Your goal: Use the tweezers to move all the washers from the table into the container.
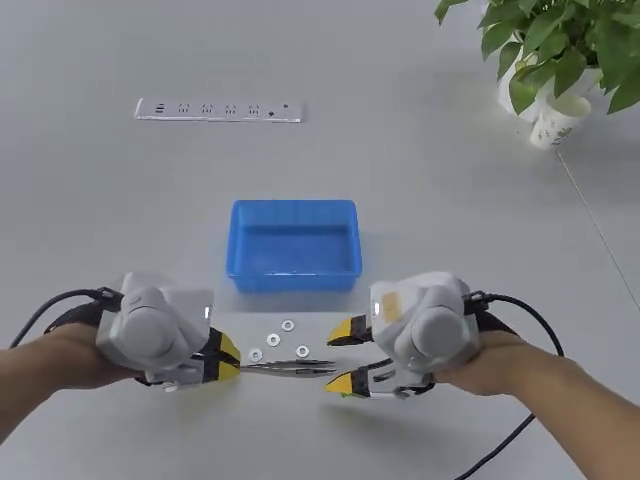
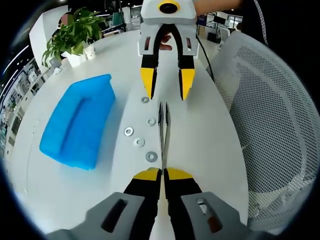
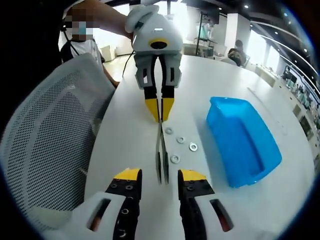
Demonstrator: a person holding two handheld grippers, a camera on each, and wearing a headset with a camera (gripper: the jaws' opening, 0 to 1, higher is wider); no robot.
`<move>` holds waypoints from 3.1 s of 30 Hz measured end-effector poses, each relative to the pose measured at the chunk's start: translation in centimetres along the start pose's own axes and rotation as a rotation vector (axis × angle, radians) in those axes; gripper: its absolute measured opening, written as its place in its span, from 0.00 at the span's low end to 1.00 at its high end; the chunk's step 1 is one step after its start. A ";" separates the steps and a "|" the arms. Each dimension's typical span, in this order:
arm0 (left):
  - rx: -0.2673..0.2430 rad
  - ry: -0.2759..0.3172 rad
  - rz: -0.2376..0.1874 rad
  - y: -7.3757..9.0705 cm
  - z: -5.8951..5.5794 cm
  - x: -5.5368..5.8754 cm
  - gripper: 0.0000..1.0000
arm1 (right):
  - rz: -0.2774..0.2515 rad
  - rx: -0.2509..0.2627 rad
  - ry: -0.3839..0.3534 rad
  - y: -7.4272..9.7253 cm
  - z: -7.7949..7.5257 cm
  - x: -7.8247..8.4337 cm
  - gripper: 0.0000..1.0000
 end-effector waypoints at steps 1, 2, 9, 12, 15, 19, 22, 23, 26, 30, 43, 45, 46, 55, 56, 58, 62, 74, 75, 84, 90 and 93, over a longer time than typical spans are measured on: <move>0.005 -0.005 0.003 0.0 0.0 0.0 0.07 | 0.000 -0.003 0.001 -0.1 0.0 0.0 0.30; 0.006 -0.007 0.004 0.0 0.0 0.0 0.07 | 0.000 -0.005 0.000 -0.2 0.1 -0.1 0.29; 0.016 -0.012 -0.002 -0.1 0.0 0.1 0.06 | 0.010 -0.010 -0.003 -0.9 -0.1 0.0 0.28; 0.019 -0.011 -0.005 -0.1 0.0 0.1 0.06 | 0.013 -0.013 -0.003 -1.1 -0.2 -0.1 0.26; 0.019 0.000 -0.006 -0.1 0.1 0.1 0.06 | 0.017 -0.019 -0.006 -1.5 -0.3 -0.3 0.25; 0.018 0.008 -0.004 -0.1 0.0 0.1 0.05 | 0.025 -0.027 0.005 -1.8 -0.3 -0.6 0.23; 0.018 0.012 -0.002 -0.1 0.0 0.1 0.05 | 0.031 -0.032 0.007 -2.2 -0.4 -0.7 0.22; 0.019 0.010 0.000 -0.1 0.0 0.1 0.05 | 0.032 -0.034 0.005 -2.2 -0.4 -0.8 0.22; 0.021 0.008 0.003 -0.1 0.1 0.0 0.05 | 0.034 -0.034 0.007 -2.4 -0.4 -0.8 0.21; 0.023 0.010 0.003 -0.1 0.1 0.1 0.05 | 0.046 -0.037 0.016 -2.7 -0.3 -0.7 0.20; 0.028 0.010 -0.001 -0.1 0.2 0.1 0.05 | 0.065 -0.024 0.062 -3.2 -0.4 -0.9 0.14; 0.029 0.010 -0.001 -0.1 0.2 0.1 0.05 | 0.070 -0.021 0.077 -3.3 -0.3 -0.9 0.14; 0.029 0.009 0.000 -0.1 0.2 0.1 0.05 | 0.073 -0.021 0.082 -3.3 -0.3 -1.0 0.13; 0.032 0.010 0.000 -0.1 0.2 0.1 0.05 | 0.077 -0.021 0.085 -3.3 -0.2 -0.9 0.11; 0.032 0.010 0.001 -0.1 0.2 0.1 0.05 | 0.076 -0.021 0.084 -3.3 -0.2 -0.9 0.11; 0.034 0.009 0.002 -0.1 0.2 0.1 0.05 | 0.076 -0.019 0.081 -3.3 -0.2 -0.9 0.10; 0.038 0.009 0.004 -0.1 0.1 0.0 0.05 | 0.077 -0.017 0.077 -3.2 -0.1 -0.9 0.10; 0.034 0.015 -0.008 0.8 0.1 -0.5 0.05 | 0.083 -0.018 0.081 -3.2 0.0 -1.0 0.10; 0.035 0.015 -0.009 0.9 0.1 -0.7 0.05 | 0.084 -0.018 0.082 -3.2 0.0 -1.0 0.10; 0.039 0.016 -0.017 1.6 0.3 -1.4 0.04 | 0.085 -0.022 0.083 -3.1 0.0 -1.0 0.12; 0.034 0.013 -0.013 2.0 0.4 -1.8 0.04 | 0.084 -0.024 0.090 -3.1 0.0 -1.0 0.12; 0.035 0.013 -0.013 2.2 0.4 -2.0 0.04 | 0.084 -0.024 0.092 -3.1 0.0 -1.1 0.12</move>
Point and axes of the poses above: the centre of the closed fingertips' face, and the gripper's own axes: y roughly backward along the fingers, z roughly to its left, x roughly out of its underside, the point moved 10 cm from there along y, roughly backward along the fingers, and after that the axes turned 15 degrees about -y, right-handed, at the moved point
